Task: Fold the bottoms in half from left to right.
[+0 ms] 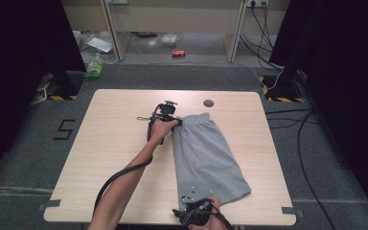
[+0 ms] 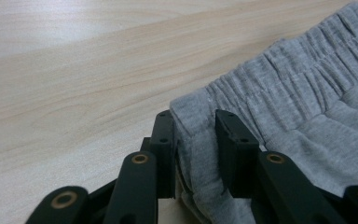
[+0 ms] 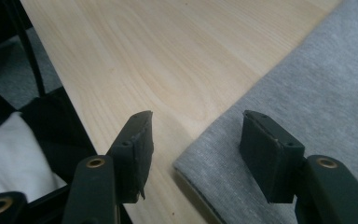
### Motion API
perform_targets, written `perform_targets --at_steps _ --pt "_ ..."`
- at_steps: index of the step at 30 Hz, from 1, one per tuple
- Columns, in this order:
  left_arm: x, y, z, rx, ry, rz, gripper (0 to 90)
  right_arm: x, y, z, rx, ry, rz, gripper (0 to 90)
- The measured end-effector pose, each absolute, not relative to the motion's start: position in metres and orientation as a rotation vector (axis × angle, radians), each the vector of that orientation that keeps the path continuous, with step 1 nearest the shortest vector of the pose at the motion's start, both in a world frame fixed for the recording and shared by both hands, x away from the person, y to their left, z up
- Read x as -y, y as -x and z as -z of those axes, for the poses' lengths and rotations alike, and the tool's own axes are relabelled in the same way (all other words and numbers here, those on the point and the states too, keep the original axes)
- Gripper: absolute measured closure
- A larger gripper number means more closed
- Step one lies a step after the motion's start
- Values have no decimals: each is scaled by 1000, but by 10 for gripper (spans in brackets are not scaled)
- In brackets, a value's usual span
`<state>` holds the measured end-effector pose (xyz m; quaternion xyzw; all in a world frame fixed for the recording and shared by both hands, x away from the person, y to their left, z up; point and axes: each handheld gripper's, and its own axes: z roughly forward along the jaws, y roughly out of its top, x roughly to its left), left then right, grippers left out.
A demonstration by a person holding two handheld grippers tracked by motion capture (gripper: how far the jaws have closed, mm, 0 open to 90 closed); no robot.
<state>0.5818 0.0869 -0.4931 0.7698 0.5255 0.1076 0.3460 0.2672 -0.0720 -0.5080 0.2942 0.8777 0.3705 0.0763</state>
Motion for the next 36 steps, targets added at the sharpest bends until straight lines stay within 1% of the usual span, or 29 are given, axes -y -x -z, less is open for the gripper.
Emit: perform_targets --at_steps 1,2,5,6,7,8,9,10,11,18,24,36 --pt "-87 -582 493 -1364 -1997 -281 693 71 -267 508 -2625 -866 -1093 514" --pt "-87 -582 493 -1362 -1999 -282 693 71 -267 508 -2625 -866 -1093 514" --pt "-87 -582 493 -1359 -2004 -283 693 72 -268 508 -2610 -813 -1055 635" --pt "-87 -582 493 -1359 -2002 -282 693 73 -268 508 -2599 -791 -1033 714" --pt "-87 -582 493 -1358 -2005 -283 693 73 -268 508 -2595 -784 -1029 740" --pt "-87 -582 493 -1358 -2005 -283 694 73 -268 508 -2595 -784 -1029 740" --pt "-87 -582 493 -1356 -2007 -284 695 74 -269 508 -2584 -772 -1027 796" --pt "-87 -582 493 -1354 -2006 -285 695 74 -269 508 -2584 -772 -1027 796" --pt "-87 -582 493 -1351 -2005 -289 696 74 -270 508 -2586 -786 -1045 818" --pt "-89 -582 491 -1337 -2016 -293 709 67 -275 509 -2616 -798 -1102 837" --pt "-100 -583 489 -1312 -2052 -315 719 48 -278 508 -2640 -759 -1135 840" --pt "-152 -580 486 -1305 -2085 -343 723 -15 -283 504 -2698 -628 -1234 841"
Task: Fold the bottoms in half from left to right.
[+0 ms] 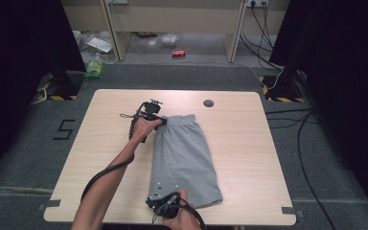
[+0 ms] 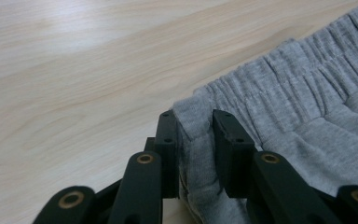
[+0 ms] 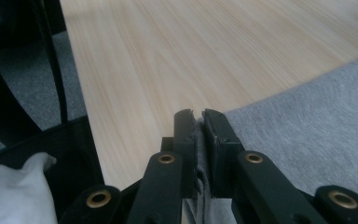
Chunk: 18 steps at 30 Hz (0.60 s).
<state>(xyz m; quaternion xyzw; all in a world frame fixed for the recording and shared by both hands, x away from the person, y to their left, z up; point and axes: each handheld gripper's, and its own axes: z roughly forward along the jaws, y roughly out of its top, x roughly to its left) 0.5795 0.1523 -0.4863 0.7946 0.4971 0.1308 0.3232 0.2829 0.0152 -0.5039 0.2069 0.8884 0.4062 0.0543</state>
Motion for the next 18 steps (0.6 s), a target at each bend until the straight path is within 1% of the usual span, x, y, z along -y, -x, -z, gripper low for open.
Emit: perform_targets --at_steps 4,5,6,9,13,14,15,16,17,18 --pt "-164 -579 488 -1303 -2077 -334 722 -27 -284 505 -2718 -643 -1251 841" --pt "-166 -579 488 -1302 -2077 -332 722 -36 -286 507 -2725 -630 -1263 841" --pt "-168 -578 488 -1299 -2080 -334 722 -36 -286 507 -2725 -630 -1263 841" --pt "-173 -578 486 -1292 -2093 -349 722 -53 -287 509 -2736 -604 -1281 840" --pt "-175 -578 486 -1289 -2094 -353 722 -59 -288 507 -2734 -592 -1289 833" --pt "-175 -577 487 -1288 -2093 -354 722 -60 -288 506 -2732 -599 -1297 819" --pt "-175 -577 487 -1288 -2093 -353 719 -58 -289 505 -2730 -621 -1323 777" --pt "-175 -577 487 -1289 -2091 -351 719 -58 -289 505 -2730 -621 -1323 777" --pt "-176 -577 487 -1292 -2087 -347 713 -55 -288 503 -2733 -643 -1325 723" --pt "-177 -577 487 -1296 -2081 -340 711 -54 -288 502 -2727 -634 -1334 703"
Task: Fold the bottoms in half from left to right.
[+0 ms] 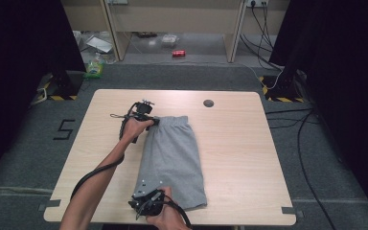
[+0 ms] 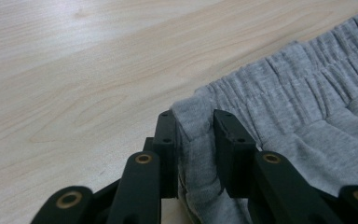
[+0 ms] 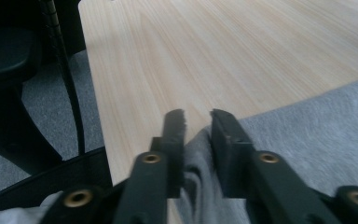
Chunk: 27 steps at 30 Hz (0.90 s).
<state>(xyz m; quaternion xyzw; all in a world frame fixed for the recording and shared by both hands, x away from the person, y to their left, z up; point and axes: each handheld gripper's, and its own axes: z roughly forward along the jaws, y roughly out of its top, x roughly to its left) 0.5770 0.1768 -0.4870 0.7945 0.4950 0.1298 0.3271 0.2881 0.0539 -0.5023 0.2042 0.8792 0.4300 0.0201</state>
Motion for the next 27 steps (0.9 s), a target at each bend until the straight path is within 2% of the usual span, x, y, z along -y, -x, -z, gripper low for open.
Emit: perform_targets --at_steps 6,27 --pt "-179 -576 489 -1305 -2061 -329 697 -43 -292 492 -2692 -655 -1366 598" --pt "-190 -574 498 -1356 -1966 -267 636 11 -340 470 -2517 -885 -1364 496"
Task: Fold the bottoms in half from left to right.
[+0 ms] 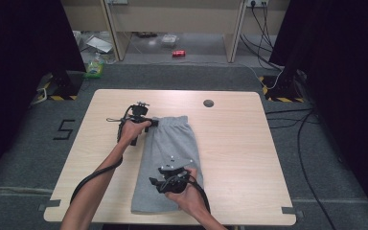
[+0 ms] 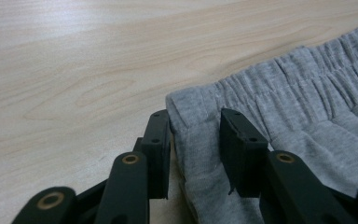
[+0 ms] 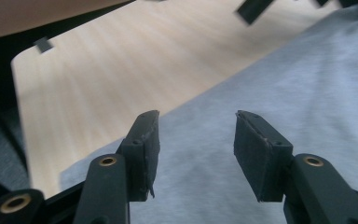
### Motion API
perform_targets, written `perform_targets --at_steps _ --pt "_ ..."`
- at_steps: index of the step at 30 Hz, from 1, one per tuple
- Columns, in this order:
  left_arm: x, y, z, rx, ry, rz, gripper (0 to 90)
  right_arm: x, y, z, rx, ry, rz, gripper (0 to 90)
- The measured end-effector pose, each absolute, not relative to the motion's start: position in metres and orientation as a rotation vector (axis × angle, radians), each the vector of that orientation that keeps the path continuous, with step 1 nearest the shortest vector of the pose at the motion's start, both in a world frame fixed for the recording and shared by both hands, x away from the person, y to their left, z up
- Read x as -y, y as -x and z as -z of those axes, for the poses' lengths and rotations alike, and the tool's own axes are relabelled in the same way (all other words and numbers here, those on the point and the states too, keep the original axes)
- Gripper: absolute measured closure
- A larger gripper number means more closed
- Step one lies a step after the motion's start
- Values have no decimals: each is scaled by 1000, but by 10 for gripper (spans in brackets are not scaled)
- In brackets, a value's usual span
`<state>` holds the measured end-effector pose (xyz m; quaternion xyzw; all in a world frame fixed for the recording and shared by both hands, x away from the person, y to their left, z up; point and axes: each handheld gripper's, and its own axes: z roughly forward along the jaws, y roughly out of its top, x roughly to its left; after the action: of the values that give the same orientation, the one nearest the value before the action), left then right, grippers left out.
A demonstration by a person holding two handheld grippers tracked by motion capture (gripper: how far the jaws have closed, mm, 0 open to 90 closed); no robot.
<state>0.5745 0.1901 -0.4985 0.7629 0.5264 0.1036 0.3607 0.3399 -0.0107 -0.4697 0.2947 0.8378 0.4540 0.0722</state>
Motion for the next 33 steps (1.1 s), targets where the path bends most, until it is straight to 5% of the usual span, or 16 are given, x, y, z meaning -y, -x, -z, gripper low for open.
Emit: perform_targets --at_steps 33 --pt "-192 -576 501 -1377 -1945 -229 632 100 -447 473 -2285 -1258 -1220 422"
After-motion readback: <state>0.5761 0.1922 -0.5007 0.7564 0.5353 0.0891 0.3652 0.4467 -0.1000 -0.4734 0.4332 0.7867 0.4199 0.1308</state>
